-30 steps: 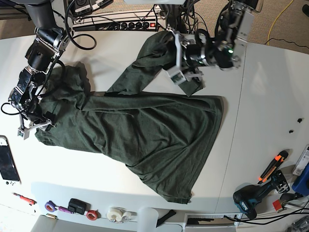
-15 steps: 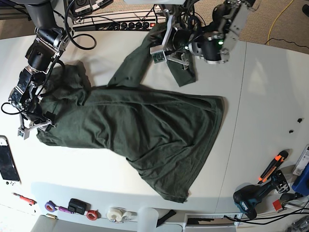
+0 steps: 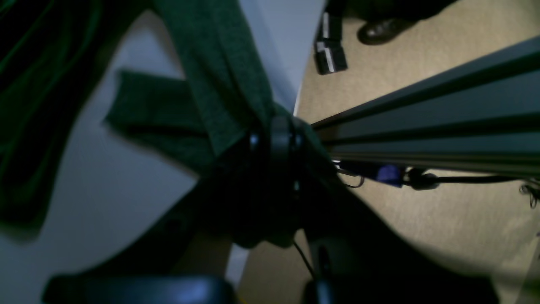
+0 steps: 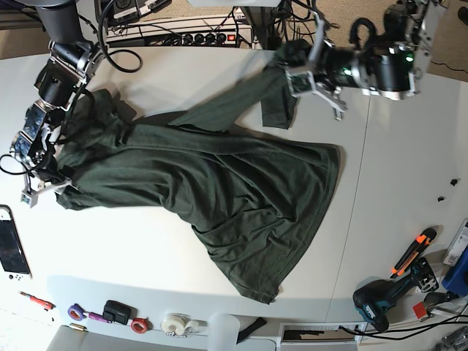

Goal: Layout the t-shirt on the table in an organized manner, then fold the t-shirt properly
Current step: 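Grasp the sleeve with the left gripper and pull it away from the body, then hold the sleeve stretched with the left gripper while the right gripper holds the hem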

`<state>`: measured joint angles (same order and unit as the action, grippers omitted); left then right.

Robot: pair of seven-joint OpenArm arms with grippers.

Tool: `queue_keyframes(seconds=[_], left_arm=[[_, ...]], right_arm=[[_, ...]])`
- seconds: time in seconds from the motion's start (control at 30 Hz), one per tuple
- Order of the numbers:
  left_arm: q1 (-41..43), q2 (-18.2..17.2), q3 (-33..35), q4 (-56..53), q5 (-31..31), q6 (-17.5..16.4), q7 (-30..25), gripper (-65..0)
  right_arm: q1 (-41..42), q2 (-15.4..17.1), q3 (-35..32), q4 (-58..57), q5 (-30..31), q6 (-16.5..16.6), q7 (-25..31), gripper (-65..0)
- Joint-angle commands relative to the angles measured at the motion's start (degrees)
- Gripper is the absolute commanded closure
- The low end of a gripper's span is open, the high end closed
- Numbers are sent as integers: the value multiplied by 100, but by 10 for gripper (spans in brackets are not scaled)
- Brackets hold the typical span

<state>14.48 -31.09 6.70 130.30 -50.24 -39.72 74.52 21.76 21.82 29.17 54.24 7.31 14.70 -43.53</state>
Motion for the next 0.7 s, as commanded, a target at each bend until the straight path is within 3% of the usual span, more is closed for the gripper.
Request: queue_keyframes(seconds=[0.0,0.3,0.6,0.67], left_arm=[[-15,-94,-190,101,-166,-15,-101,0],[-15,-144,-1412,98,-549,24,-103,0],[258,-131,-1436,92,-1045,-4,-164,0],[389,-129,-1436,74,-1045,-28,-269,0]], right_arm=[[96,155,13,50,-79,-76,24,-304],[96,275,13,50,-90,-251,31,-304],[96,275,13,50,-70,-249,9,-304],[94,280,13,52,48,-94,9,-304]])
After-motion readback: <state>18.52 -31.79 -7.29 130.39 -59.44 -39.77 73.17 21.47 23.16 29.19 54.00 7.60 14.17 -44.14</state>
